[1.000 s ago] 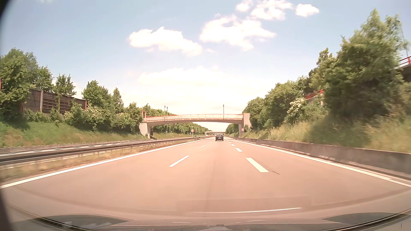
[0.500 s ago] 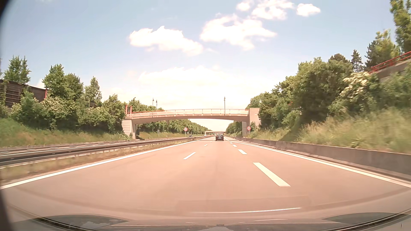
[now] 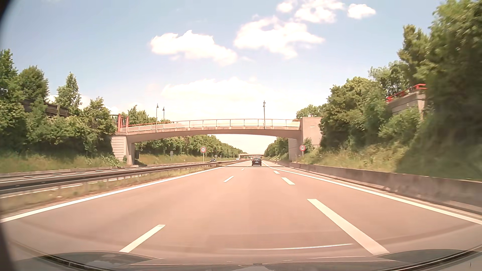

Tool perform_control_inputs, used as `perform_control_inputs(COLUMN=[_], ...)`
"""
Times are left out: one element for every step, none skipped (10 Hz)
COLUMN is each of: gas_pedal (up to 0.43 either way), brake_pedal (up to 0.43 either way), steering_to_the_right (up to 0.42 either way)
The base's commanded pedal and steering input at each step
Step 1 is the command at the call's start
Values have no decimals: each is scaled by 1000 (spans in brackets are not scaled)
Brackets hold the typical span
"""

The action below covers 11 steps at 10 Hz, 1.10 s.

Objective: Follow the waypoints while adhering to traffic rules and regulations

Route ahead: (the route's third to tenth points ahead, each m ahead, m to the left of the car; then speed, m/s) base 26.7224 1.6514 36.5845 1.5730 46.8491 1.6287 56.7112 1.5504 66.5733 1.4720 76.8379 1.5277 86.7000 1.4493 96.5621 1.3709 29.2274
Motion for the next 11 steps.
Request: perform_control_inputs(gas_pedal=[280, 287, 287, 287, 287, 287, 287, 287, 287, 287, 287], brake_pedal=[12, 12, 12, 12, 12, 12, 6, 12, 12, 12, 12], steering_to_the_right=[1, 1, 1, 0, 0, -2, -2, -2, -2, -2, -2])
